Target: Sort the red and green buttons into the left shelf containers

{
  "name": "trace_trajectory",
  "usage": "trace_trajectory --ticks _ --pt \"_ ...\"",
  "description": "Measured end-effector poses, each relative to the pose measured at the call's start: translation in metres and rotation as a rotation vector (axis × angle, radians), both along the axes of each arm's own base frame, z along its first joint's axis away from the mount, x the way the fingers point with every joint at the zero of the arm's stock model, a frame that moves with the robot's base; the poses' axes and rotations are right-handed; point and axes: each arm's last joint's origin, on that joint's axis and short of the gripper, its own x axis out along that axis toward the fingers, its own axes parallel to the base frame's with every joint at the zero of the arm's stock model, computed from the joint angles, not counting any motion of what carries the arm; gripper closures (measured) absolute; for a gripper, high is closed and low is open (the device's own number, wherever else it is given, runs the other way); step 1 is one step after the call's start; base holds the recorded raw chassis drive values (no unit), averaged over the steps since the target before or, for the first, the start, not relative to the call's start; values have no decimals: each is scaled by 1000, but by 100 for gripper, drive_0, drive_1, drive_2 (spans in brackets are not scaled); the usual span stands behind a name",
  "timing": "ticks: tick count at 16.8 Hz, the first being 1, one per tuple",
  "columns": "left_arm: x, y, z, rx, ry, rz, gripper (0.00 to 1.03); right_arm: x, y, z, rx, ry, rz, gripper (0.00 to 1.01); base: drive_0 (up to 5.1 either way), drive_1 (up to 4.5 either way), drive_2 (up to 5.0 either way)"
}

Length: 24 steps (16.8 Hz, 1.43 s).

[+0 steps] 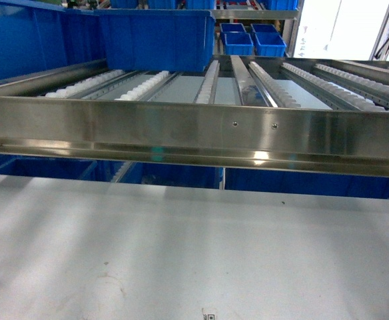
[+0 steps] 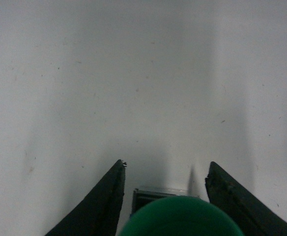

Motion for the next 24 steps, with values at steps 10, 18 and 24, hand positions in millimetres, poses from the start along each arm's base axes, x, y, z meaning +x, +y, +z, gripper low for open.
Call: trace_trajectory --ticks 10,18,24 --pt "0 0 0 0 0 0 5 -11 4 3 -12 -16 5 66 0 0 0" --pt "0 0 0 0 0 0 5 -87 -3 112 -19 -431 -13 66 0 0 0" --pt "0 0 0 0 0 0 5 -121 6 107 -8 -445 26 66 0 0 0"
